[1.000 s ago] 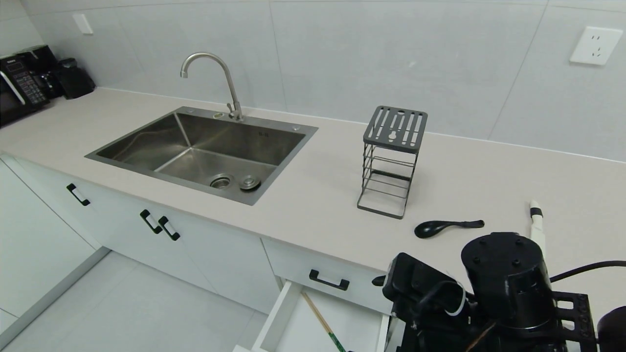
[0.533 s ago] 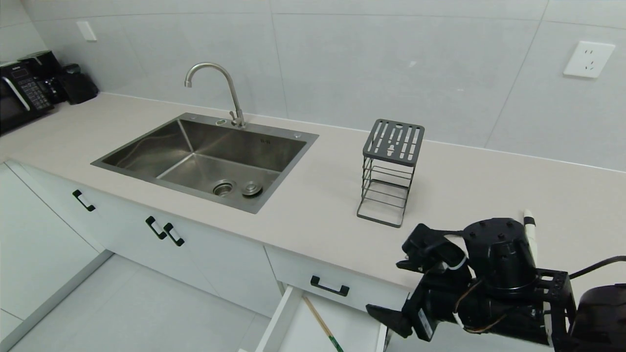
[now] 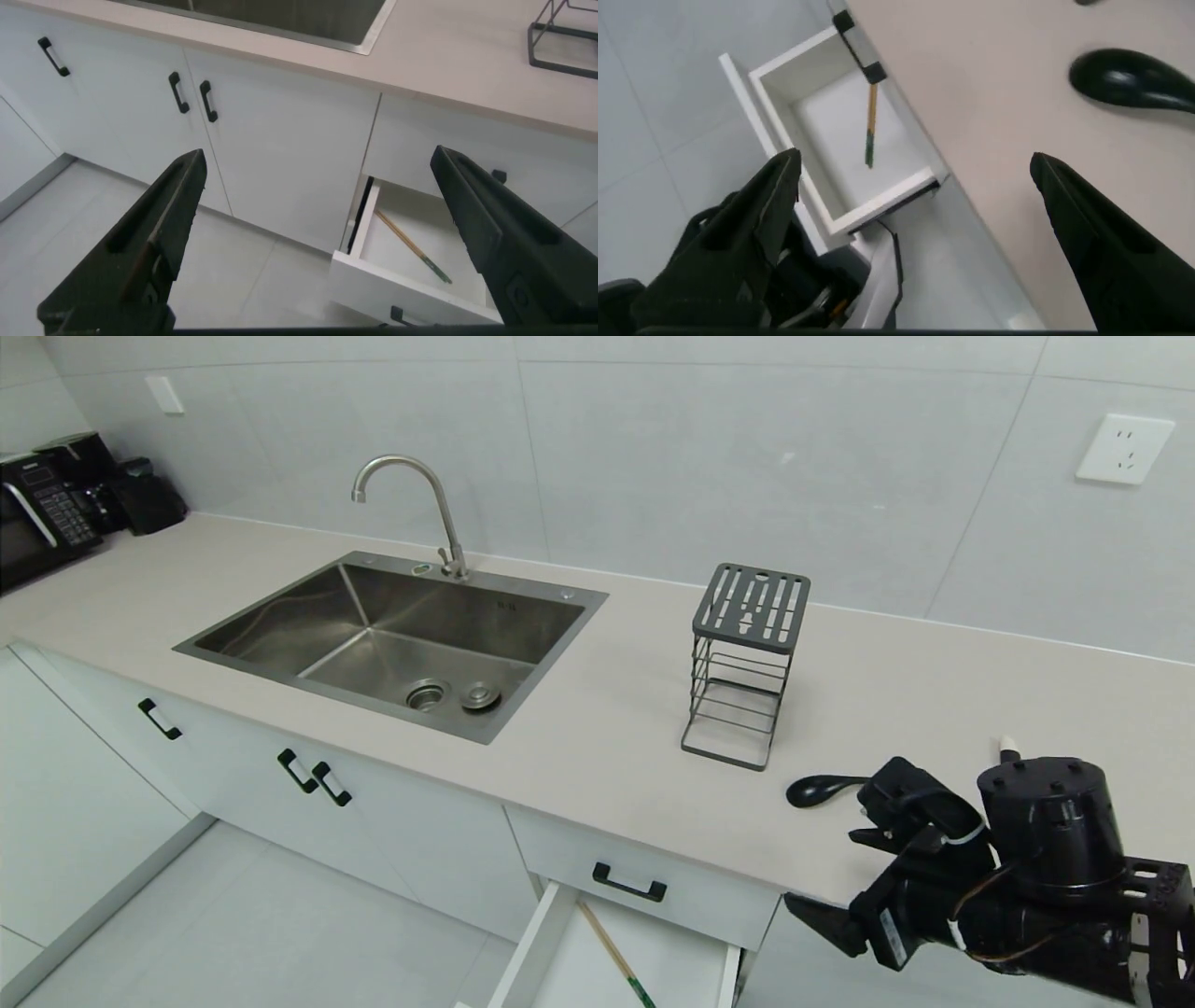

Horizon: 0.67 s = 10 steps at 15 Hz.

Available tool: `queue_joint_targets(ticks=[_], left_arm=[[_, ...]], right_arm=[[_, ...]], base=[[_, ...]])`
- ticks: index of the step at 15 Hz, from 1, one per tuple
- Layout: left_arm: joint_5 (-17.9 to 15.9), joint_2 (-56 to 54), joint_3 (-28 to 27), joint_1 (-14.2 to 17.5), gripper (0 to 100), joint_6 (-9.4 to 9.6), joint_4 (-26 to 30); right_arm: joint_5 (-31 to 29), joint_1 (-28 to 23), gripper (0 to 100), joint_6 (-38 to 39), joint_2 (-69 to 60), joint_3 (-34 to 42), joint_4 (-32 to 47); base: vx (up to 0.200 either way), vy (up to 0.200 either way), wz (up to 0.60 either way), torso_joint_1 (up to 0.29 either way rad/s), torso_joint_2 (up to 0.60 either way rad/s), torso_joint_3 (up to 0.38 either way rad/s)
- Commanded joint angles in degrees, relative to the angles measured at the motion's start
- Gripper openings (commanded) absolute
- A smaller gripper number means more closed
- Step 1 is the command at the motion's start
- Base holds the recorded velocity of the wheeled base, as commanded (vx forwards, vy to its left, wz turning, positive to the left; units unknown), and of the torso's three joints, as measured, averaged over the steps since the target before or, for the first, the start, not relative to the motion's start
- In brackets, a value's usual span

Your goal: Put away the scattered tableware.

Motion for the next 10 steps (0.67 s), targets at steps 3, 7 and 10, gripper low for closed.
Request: queue_joint_targets(ticks=[3,7,10], left_arm=[[0.00,0.00,0.00,0.04,100,-0.02,-0.02],[0.00,0.00,0.00,0.04,100,-0.02,-0.02],[0.00,0.00,0.00,0.04,100,-0.02,-0.02]], right_arm=[[-2.20,-5.29,100,-0.32,-0.93,0.49,0.04],[5.98,-19.18,100,-10.61,-0.93,0.58,-0.05],[6.86,-19.79,100,-11.40,1.00,-0.48,-0.31]], base=[[0.000,0.000,0.00,0.000,0.00,0.000],[0.000,0.000,0.00,0.000,0.00,0.000],[0.000,0.000,0.00,0.000,0.00,0.000]])
